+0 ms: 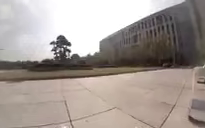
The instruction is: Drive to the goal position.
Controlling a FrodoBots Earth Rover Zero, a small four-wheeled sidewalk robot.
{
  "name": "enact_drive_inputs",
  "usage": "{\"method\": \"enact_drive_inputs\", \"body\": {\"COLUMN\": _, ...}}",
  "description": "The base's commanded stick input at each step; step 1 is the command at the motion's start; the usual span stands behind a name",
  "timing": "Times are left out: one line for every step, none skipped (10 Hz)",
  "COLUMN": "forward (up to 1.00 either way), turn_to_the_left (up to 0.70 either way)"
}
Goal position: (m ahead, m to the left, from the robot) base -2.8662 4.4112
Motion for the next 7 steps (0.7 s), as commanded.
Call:
{"method": "enact_drive_inputs", "body": {"forward": 0.70, "turn_to_the_left": 0.03}}
{"method": "enact_drive_inputs", "body": {"forward": 0.70, "turn_to_the_left": 0.06}}
{"method": "enact_drive_inputs", "body": {"forward": 0.70, "turn_to_the_left": 0.32}}
{"method": "enact_drive_inputs", "body": {"forward": 0.70, "turn_to_the_left": 0.35}}
{"method": "enact_drive_inputs", "body": {"forward": 0.70, "turn_to_the_left": 0.35}}
{"method": "enact_drive_inputs", "body": {"forward": 0.70, "turn_to_the_left": 0.35}}
{"method": "enact_drive_inputs", "body": {"forward": 0.70, "turn_to_the_left": 0.35}}
